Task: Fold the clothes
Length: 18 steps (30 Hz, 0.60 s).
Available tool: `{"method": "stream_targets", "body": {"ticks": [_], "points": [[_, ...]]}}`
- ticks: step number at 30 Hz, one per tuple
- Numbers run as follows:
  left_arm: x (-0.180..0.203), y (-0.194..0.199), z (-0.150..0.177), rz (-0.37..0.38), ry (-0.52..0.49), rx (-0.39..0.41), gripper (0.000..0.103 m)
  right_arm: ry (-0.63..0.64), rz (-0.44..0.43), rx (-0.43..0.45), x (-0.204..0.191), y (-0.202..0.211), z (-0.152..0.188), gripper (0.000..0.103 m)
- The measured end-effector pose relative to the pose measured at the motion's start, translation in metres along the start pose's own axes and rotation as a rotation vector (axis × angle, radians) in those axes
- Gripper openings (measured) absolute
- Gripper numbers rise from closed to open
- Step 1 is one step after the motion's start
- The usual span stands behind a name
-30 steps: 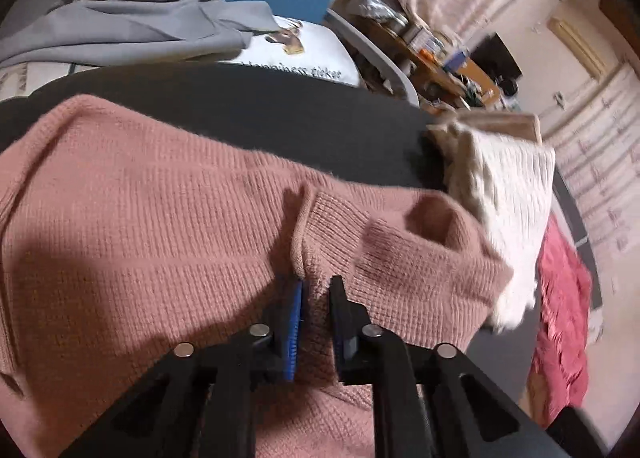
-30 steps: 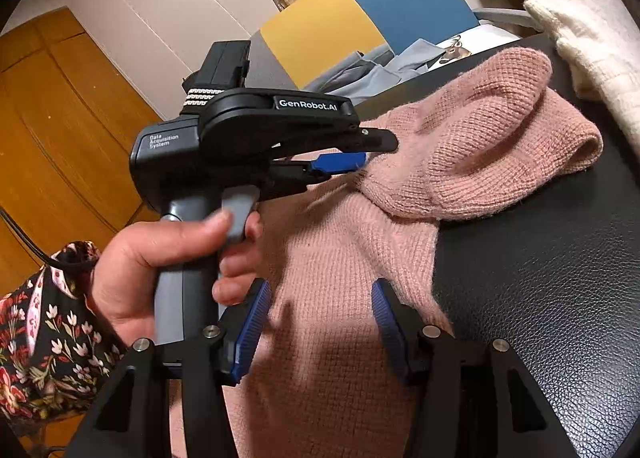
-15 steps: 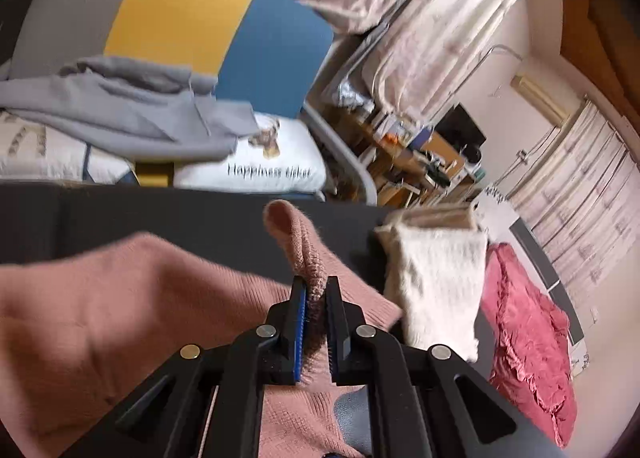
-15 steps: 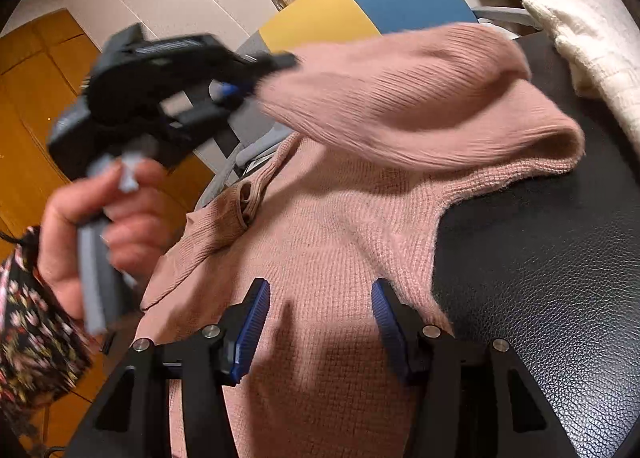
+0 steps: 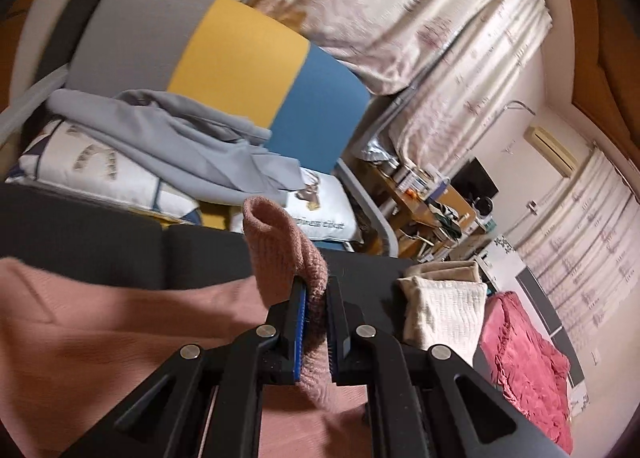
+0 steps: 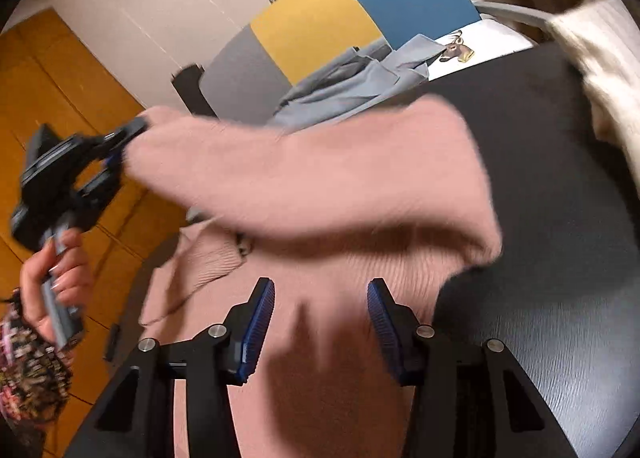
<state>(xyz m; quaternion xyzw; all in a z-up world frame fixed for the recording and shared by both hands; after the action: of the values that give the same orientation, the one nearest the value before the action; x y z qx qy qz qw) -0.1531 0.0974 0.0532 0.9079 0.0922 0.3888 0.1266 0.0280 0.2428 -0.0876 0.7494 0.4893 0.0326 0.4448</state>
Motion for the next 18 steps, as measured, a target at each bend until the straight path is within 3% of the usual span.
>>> {"method": "stream_targets", "body": {"ticks": [3,5,8,12,18], "points": [[-0.022,0.018,0.008,-0.033,0.026,0.018,0.008,0.049,0.039,-0.027,-0.001,-0.021,-0.010,0.043],[-0.041,0.030,0.017,-0.058,0.052,0.027,0.008,0.043,0.101,-0.013,0.006,-0.026,-0.015,0.031],[-0.066,0.042,0.034,-0.085,0.090,0.023,0.007,0.000,0.153,0.006,0.015,-0.029,-0.021,0.023],[-0.096,0.050,0.068,-0.132,0.130,0.002,0.008,-0.011,0.172,-0.002,0.024,-0.032,-0.015,0.023],[-0.120,0.054,0.096,-0.139,0.170,-0.002,0.007,-0.040,0.138,-0.027,0.030,-0.036,-0.015,0.023]]}}
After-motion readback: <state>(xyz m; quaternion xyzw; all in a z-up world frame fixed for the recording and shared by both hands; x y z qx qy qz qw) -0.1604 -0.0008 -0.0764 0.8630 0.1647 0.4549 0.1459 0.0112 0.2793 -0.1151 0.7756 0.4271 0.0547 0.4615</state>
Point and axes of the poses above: each gripper's, at about its wrist camera, not at the fingertips, and y roughly against the way its jaws point, x to its right, z to its underside, the point moved 3 cm from there along -y, roughly the way its jaws point, and after that the axes turned 15 degrees about z, right-handed, at the moved point
